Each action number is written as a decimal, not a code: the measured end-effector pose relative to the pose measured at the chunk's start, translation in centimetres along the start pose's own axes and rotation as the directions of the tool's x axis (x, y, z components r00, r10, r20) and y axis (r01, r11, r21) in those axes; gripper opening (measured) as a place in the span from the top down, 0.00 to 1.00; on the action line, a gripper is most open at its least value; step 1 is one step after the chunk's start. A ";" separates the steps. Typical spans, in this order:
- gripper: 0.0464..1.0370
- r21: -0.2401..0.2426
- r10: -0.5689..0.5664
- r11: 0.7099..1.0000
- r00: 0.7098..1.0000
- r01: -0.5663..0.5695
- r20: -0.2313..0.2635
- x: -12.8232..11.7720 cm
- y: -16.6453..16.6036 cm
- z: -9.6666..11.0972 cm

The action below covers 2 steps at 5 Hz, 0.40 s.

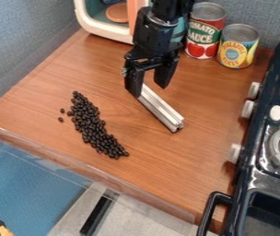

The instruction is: Sweep into pile

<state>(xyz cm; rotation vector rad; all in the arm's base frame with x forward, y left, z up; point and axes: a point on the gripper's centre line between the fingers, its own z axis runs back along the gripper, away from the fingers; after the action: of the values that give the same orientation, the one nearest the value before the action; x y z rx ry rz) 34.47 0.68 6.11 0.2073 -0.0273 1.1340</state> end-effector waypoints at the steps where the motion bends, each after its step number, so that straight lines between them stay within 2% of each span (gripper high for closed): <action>1: 0.04 0.035 -0.004 0.999 1.000 0.004 -0.014 -0.3 0.1 -1.3; 2: 0.04 0.034 -0.001 0.999 1.000 0.002 -0.023 -0.5 -0.1 -1.8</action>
<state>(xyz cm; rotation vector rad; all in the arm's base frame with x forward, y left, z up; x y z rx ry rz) 34.17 0.50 4.29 0.2243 0.0120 1.1359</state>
